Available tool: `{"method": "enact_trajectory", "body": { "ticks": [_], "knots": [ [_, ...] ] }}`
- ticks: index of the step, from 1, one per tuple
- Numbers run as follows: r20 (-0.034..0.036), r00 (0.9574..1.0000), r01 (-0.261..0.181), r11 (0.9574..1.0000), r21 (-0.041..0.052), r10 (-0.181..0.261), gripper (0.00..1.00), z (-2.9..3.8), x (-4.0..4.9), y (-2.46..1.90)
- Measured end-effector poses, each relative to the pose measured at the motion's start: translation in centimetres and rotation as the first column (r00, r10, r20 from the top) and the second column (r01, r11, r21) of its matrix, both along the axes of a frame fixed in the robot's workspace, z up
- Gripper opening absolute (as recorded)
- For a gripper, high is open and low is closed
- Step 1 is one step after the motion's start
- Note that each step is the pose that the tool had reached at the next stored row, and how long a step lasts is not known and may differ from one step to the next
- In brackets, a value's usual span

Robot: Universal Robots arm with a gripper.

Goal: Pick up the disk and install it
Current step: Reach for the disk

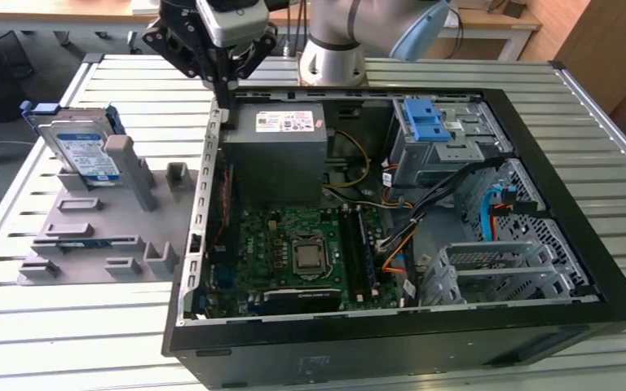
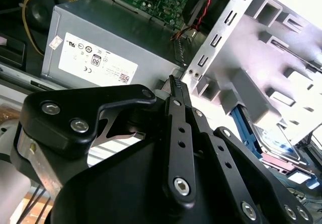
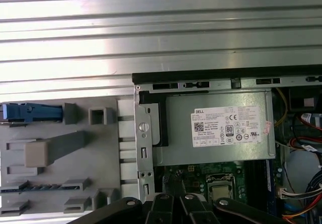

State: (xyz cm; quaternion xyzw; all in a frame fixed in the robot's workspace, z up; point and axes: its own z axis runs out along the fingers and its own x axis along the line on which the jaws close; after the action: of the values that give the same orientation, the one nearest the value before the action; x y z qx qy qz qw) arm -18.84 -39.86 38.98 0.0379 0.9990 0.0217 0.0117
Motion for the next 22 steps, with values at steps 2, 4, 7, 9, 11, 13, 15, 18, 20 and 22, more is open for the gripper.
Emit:
{"method": "enact_trajectory", "body": {
  "ticks": [2,4,7,9,11,13,15,18,20,22],
  "knots": [
    [-0.0001,1.0000,0.000,1.0000,0.0000,0.000,0.11,-0.01,-0.09,0.00],
    [-0.0001,1.0000,0.000,1.0000,0.0000,0.000,0.11,-0.01,-0.18,0.00],
    [-0.0001,1.0000,0.000,1.0000,0.0000,0.000,0.11,-0.02,-0.33,0.00],
    [-0.0002,1.0000,0.000,1.0000,-0.0001,0.000,0.11,-0.02,-0.42,0.00],
    [-0.0002,1.0000,0.000,1.0000,-0.0001,0.000,0.11,-0.03,-0.51,0.00],
    [-0.0002,1.0000,0.000,1.0000,-0.0001,0.000,0.11,-0.04,-0.59,0.00],
    [-0.0003,1.0000,0.000,1.0000,-0.0001,0.000,0.11,-0.04,-0.67,0.00],
    [-0.0004,1.0000,0.000,1.0000,-0.0001,0.000,0.11,-0.07,-0.88,0.00],
    [-0.0003,1.0000,0.000,1.0000,0.0000,0.000,0.11,-0.10,-1.02,0.00],
    [-0.0003,1.0000,0.000,1.0000,0.0000,0.000,0.11,-0.10,-1.15,0.00]
  ]
}}
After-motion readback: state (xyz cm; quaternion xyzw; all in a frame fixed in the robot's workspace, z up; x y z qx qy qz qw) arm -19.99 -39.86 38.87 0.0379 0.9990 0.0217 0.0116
